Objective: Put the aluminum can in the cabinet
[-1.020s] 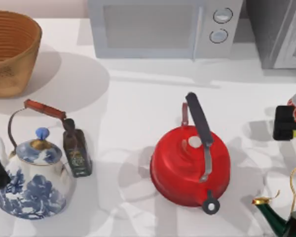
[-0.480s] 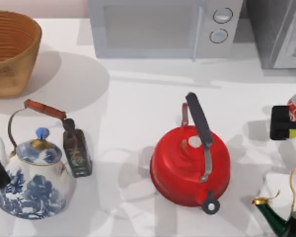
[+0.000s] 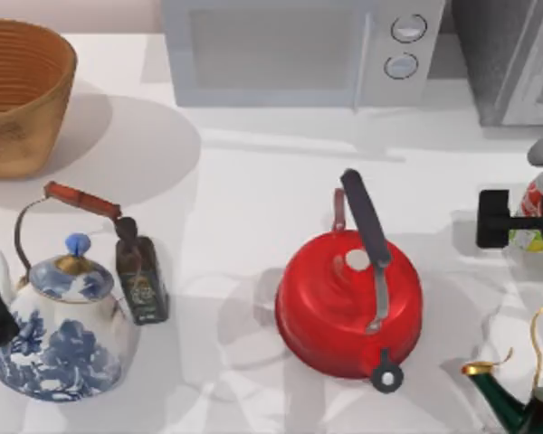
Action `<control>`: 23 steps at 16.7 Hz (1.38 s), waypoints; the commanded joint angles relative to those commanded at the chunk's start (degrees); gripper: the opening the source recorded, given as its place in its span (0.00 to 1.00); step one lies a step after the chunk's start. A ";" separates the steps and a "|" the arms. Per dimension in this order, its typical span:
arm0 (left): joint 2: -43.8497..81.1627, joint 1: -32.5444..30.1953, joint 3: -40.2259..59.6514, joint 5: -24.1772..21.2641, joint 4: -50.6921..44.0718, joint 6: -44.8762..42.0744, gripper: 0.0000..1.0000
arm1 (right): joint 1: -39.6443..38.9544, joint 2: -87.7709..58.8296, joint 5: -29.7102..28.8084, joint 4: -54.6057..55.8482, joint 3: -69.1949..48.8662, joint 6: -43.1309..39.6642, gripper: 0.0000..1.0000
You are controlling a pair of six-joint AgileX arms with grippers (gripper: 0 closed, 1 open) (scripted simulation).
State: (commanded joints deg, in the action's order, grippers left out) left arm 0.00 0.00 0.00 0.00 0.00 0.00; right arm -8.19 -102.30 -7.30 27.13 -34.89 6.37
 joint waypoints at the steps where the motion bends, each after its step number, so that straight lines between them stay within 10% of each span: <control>1: 0.00 0.00 0.00 0.00 0.00 0.00 1.00 | 0.02 -0.46 0.02 0.52 0.00 -0.03 1.00; 5: 0.00 0.00 0.00 0.00 0.00 0.00 1.00 | 0.02 -0.51 0.02 0.57 0.00 -0.03 1.00; 18: 0.00 0.00 0.00 0.00 0.00 0.00 1.00 | 0.02 -0.51 0.02 0.57 0.00 -0.03 0.02; 23: 0.00 0.00 0.00 0.00 0.00 0.00 1.00 | 0.02 -0.51 0.02 0.57 0.00 -0.03 0.00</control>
State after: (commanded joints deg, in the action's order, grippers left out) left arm 0.00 0.00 0.00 0.00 0.00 0.00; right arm -8.17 -102.80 -7.27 27.70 -34.89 6.34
